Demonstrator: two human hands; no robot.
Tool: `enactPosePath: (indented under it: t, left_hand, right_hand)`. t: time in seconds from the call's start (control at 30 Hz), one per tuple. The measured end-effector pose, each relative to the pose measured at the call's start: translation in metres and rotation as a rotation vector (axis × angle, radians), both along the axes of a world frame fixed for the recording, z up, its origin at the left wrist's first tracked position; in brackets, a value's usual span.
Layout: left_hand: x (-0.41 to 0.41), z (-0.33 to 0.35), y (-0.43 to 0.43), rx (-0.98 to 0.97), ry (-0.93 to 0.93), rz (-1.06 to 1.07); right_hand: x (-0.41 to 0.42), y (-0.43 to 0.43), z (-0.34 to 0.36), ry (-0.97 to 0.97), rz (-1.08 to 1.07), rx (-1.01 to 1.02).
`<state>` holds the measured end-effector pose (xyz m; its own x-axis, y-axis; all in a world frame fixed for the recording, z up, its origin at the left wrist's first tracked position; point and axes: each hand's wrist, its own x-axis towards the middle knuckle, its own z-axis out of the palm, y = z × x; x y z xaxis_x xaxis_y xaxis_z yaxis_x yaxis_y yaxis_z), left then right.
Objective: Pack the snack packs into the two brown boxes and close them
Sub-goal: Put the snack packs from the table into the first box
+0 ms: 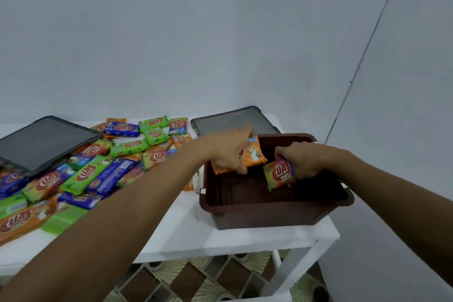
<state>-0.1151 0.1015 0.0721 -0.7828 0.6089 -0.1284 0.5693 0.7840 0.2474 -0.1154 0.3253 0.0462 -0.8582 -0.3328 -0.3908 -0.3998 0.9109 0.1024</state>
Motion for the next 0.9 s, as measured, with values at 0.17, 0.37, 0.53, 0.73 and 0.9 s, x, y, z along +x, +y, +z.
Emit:
enactPosePath:
  t: [0.17, 0.37, 0.53, 0.73, 0.9]
  left_hand:
    - [-0.009, -0.041, 0.025, -0.217, -0.036, 0.012]
    - [-0.008, -0.078, 0.021, -0.505, 0.042, -0.004]
    - [-0.006, -0.083, 0.022, -0.538, 0.056, -0.047]
    - [-0.007, -0.077, 0.021, -0.576, 0.16, 0.066]
    - [-0.008, -0.073, 0.022, -0.682, 0.201, 0.024]
  right_hand:
    - [-0.004, 0.008, -0.019, 0.272, 0.248, 0.174]
    - [-0.005, 0.011, -0.035, 0.137, 0.3, 0.152]
    - [-0.009, 0.006, -0.048, 0.134, 0.285, 0.15]
    - [-0.01, 0.007, -0.051, 0.167, 0.199, 0.127]
    - [-0.011, 0.003, -0.046, 0.126, 0.167, 0.15]
